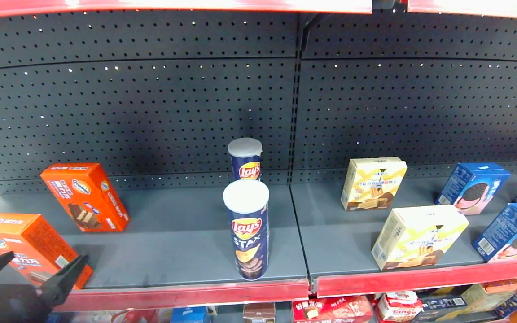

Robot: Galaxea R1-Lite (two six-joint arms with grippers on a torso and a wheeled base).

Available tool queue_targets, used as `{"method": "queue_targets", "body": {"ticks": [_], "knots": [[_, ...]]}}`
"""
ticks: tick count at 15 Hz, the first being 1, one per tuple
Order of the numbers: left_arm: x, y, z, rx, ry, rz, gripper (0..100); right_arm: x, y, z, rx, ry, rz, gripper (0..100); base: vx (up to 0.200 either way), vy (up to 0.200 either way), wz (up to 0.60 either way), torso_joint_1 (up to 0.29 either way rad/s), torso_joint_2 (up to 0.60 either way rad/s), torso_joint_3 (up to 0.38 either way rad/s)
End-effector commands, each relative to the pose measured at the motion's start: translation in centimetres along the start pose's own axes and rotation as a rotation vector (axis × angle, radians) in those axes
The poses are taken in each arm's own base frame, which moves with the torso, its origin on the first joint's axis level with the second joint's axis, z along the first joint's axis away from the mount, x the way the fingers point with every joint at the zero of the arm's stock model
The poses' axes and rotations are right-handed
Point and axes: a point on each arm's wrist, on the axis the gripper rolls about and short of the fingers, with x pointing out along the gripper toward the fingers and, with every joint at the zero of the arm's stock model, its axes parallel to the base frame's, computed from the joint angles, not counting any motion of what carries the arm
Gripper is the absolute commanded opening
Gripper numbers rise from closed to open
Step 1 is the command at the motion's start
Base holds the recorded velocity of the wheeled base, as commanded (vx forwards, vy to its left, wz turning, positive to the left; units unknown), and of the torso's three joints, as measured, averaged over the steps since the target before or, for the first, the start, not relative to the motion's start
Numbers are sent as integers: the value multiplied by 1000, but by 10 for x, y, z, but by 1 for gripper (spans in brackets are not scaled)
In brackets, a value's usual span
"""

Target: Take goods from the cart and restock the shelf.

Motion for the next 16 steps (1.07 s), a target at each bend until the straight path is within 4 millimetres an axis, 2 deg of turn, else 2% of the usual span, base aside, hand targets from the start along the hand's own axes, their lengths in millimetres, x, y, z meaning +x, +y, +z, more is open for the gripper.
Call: {"method": "queue_targets", "body": {"ticks": [1,4,6,8,9,12,16], "knots": [[-62,29,-26,-59,-102,101,100,0,0,0,-1,0,7,100,0,0,0,0,0,0],[-93,40,-57,-55,-102,108,100,0,3,0,-13,-17,125,100,0,0,0,0,0,0],[-102,44,-76,-47,-91,103,100,0,4,0,-14,-25,189,100,0,0,0,0,0,0],[-98,43,-81,-39,-77,90,100,0,5,1,-9,-31,218,100,0,0,0,0,0,0],[-93,42,-92,-31,-50,83,100,0,5,0,-10,-29,220,100,0,0,0,0,0,0],[-89,37,-93,14,-96,-75,100,0,5,1,-13,-39,231,100,0,0,0,0,0,0],[-88,36,-94,-17,-89,-124,100,0,5,1,-17,-41,227,100,0,0,0,0,0,0]]}}
